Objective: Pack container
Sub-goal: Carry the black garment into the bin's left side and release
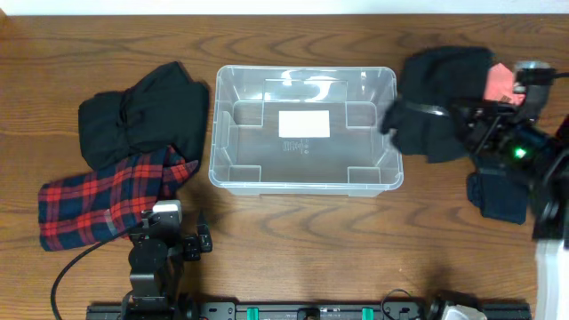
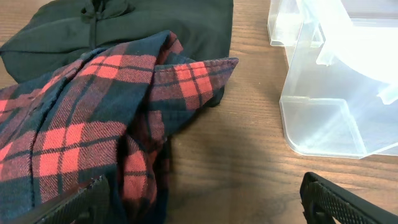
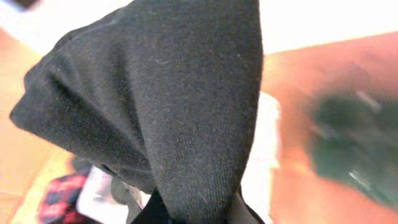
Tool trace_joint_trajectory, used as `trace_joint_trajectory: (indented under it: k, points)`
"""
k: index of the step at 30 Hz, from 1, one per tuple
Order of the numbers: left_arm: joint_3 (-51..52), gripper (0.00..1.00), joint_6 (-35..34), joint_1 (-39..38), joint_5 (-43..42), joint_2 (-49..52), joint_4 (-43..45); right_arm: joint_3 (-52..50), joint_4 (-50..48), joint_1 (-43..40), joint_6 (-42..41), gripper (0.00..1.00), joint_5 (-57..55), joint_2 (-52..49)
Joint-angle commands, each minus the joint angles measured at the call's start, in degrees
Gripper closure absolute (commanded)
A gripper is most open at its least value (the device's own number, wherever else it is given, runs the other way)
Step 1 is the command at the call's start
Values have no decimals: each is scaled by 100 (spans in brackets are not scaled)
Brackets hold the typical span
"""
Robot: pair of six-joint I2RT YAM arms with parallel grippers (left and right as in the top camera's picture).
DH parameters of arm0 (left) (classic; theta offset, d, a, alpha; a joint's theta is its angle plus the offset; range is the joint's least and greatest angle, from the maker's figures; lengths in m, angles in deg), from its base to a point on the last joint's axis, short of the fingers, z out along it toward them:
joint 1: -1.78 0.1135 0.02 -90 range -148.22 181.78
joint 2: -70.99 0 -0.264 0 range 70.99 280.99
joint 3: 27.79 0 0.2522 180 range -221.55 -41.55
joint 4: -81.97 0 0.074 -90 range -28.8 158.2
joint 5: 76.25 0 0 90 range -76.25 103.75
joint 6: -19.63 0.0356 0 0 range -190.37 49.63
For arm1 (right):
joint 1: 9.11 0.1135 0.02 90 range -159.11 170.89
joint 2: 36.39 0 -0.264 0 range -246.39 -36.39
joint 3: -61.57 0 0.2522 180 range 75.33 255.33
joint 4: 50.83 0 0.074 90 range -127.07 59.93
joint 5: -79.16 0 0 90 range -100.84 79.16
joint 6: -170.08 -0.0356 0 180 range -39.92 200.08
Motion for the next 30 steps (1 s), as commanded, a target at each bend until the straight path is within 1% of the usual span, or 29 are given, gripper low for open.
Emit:
trace_joint_trajectory:
  k: [1,3,7,10,13,17,20,22,23,24,25,26,27,28,30]
  points:
    - [70,2,79,28,7,-39,26,15,-442,1132,-1193,99,-531,33]
    - [70,2,79,28,4,-39,26,7,-713,1919,-1716,99,-1189,-146]
    - [70,2,79,28,7,-39,26,7,-1185,3379,-2719,99,-2730,-1029]
    - [70,2,79,28,7,-39,26,7,-1862,3967,-3101,99,-2992,-1987]
    - [70,2,79,28,7,-39,26,7,-2505,4131,-3547,99,-2859,-2872]
    - [70,2,79,28,7,-39,26,9,-3646,4153,-4026,99,-2267,-4096]
    - [70,2,79,28,4,-39,26,9,-4426,4142,-4026,94,-2153,-4754]
    - [70,2,79,28,4,-39,26,9,-4787,4142,-4022,89,-2170,-5119]
    - [70,2,79,28,7,-39,26,9,-4935,4133,-4022,83,-2107,-5270]
    - [70,2,79,28,4,-39,26,9,-5066,4111,-3995,65,-1921,-5366]
    - [70,2,79,28,4,-39,26,9,-5097,4085,-3954,51,-1757,-5383]
    - [70,2,79,28,7,-39,26,9,-5090,4035,-3836,39,-1552,-5381]
    - [70,2,79,28,4,-39,26,9,-5084,3985,-3633,21,-1355,-5316]
    - [70,2,79,28,4,-39,26,9,-5029,3923,-3453,1,-1200,-5239]
    - [70,2,79,28,4,-39,26,9,-4653,3755,-3198,1,-1123,-4957]
